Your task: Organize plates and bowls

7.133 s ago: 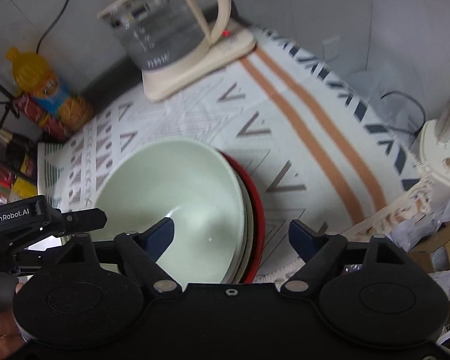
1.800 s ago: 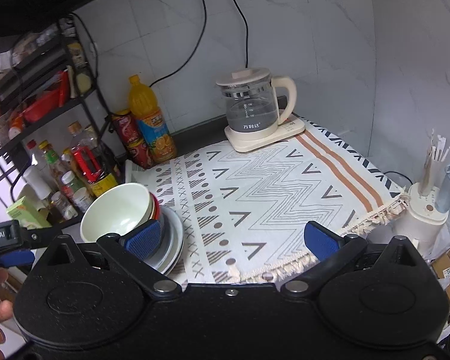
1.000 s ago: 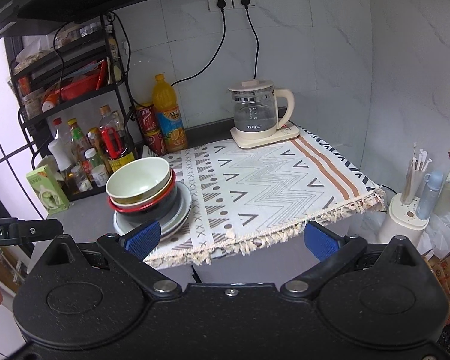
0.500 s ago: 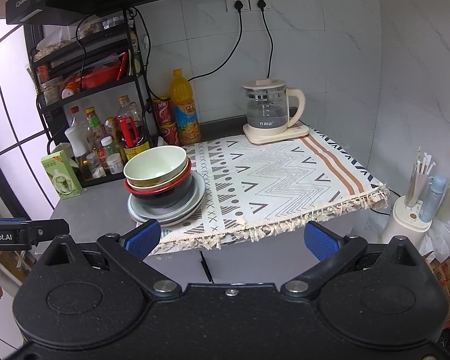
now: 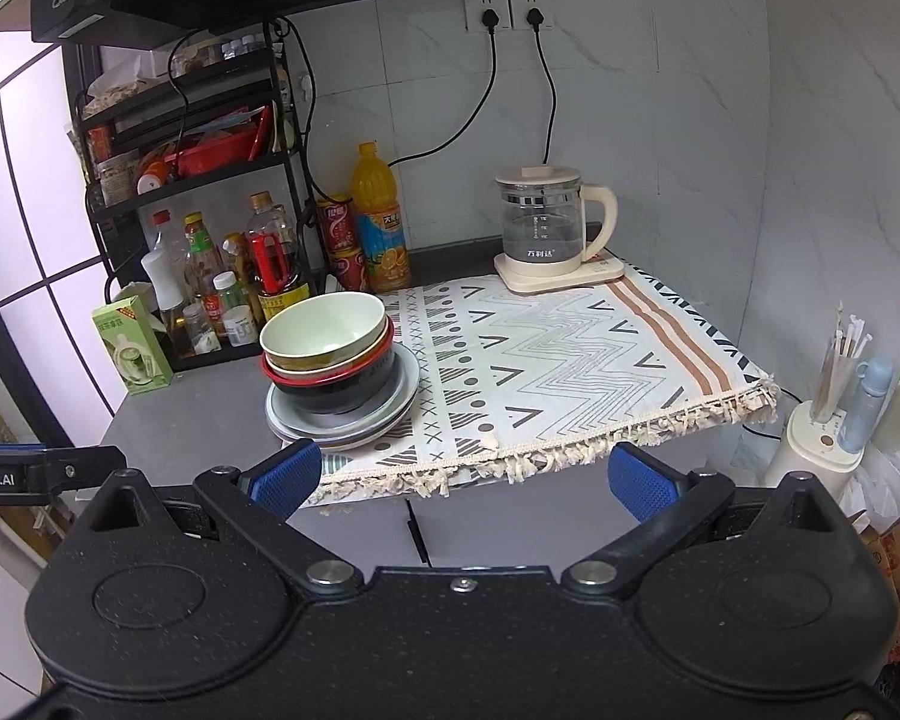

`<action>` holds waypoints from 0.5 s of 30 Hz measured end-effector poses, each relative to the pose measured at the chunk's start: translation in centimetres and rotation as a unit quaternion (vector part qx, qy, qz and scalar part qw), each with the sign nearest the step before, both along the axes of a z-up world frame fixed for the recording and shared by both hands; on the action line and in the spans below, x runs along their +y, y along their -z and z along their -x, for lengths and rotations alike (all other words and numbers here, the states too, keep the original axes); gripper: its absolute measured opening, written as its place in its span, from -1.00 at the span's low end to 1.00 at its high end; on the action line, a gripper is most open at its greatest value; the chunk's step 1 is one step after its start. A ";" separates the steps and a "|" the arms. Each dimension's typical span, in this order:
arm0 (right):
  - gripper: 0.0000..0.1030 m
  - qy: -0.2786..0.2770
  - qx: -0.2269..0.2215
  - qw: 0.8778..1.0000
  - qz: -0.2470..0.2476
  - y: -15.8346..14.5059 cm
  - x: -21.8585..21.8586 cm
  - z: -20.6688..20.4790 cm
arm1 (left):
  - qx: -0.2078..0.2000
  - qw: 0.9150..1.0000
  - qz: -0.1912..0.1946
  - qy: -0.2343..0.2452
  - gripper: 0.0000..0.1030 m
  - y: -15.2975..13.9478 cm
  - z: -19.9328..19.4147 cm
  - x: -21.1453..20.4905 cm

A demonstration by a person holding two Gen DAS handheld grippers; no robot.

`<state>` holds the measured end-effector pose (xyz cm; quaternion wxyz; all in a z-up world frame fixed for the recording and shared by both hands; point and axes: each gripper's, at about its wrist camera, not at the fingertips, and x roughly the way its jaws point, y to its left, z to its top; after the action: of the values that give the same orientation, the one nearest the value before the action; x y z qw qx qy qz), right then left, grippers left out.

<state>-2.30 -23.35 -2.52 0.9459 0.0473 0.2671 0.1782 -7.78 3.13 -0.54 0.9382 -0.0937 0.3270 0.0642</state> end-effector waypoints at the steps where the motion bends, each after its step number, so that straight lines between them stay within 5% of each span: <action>1: 0.99 -0.001 0.000 1.000 -0.002 0.0 0.0 0.0 | 0.000 1.000 0.000 -0.001 0.99 -0.1 0.0 0.0; 15: 0.99 -0.010 -0.003 1.000 -0.004 0.0 0.3 0.1 | -0.004 1.000 -0.001 -0.007 0.99 -0.4 0.3 0.3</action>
<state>-2.35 -23.04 -2.49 0.9446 0.0475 0.2642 0.1886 -8.10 3.41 -0.13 0.9393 -0.0950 0.3221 0.0704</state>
